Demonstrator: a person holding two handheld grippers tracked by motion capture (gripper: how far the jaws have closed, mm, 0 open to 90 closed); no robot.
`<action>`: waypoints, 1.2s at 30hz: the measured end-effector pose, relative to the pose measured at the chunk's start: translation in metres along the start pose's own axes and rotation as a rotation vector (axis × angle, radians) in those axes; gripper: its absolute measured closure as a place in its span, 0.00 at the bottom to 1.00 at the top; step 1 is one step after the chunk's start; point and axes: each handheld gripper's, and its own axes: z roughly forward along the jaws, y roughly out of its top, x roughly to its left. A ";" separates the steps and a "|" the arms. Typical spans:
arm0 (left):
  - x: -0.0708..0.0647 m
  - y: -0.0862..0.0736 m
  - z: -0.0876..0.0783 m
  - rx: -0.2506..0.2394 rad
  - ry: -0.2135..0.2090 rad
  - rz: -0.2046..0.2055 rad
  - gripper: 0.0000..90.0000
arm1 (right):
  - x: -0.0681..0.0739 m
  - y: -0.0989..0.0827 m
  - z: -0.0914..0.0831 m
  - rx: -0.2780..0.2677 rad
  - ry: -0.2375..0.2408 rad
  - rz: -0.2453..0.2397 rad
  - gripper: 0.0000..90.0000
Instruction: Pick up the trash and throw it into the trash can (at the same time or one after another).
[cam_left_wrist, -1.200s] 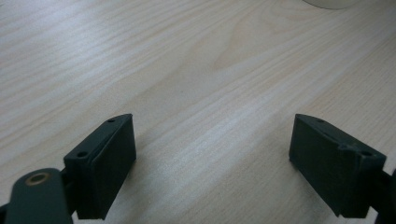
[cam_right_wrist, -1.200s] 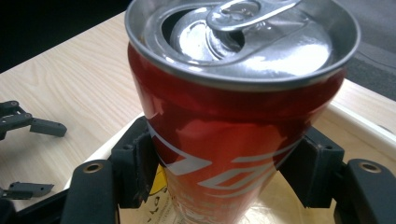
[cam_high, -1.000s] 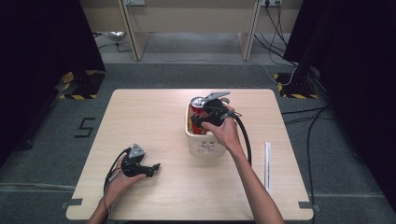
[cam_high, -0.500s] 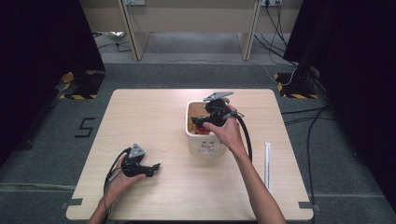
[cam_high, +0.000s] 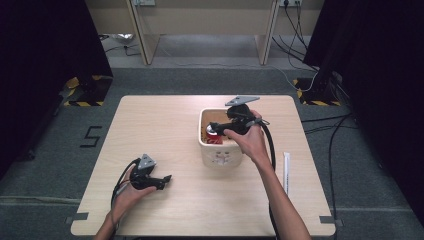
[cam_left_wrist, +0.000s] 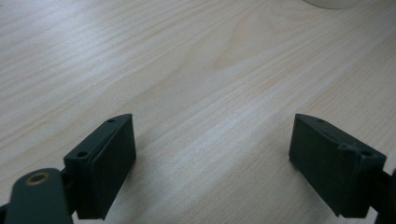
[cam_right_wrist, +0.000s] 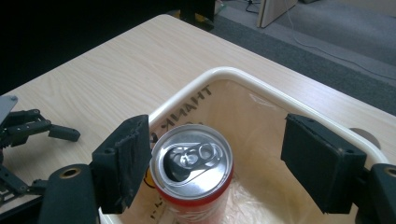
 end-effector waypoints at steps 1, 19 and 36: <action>0.000 0.000 0.000 0.000 0.000 0.000 0.16 | -0.001 0.000 -0.002 -0.002 -0.003 0.000 0.27; 0.000 0.000 0.000 0.000 0.001 0.001 0.16 | -0.010 -0.033 -0.072 -0.058 -0.083 0.001 0.30; 0.000 0.000 0.000 0.002 0.003 0.002 0.15 | -0.033 -0.106 -0.129 -0.053 -0.202 0.107 0.32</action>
